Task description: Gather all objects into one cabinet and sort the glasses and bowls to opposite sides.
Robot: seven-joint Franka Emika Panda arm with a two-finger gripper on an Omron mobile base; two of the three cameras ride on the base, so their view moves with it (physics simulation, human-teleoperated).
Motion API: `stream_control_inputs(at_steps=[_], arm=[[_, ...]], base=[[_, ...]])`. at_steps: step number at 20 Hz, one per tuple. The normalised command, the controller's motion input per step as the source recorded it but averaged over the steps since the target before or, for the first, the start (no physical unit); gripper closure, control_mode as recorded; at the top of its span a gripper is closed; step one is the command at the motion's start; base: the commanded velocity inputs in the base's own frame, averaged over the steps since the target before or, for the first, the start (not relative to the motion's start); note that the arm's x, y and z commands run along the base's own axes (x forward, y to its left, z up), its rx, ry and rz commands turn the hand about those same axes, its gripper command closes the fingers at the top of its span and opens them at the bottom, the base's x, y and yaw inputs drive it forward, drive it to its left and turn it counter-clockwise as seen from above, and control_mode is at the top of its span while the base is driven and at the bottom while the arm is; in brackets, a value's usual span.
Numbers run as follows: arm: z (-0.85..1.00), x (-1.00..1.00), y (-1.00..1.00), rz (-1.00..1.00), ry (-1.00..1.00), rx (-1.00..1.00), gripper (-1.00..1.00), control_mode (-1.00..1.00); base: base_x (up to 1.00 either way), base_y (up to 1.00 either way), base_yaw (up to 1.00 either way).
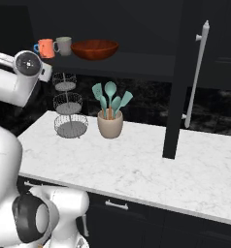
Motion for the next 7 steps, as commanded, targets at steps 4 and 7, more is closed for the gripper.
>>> stream_control_inputs(at_steps=[4, 7], arm=[[0.00, -0.99, -0.40, 0.00, 0.01, -0.26, -1.00, -1.00], [0.00, -1.00, -0.49, 0.00, 0.01, -0.24, -1.00, -1.00]], base=[[0.00, 0.00, 0.00], [0.00, 0.00, 0.00]])
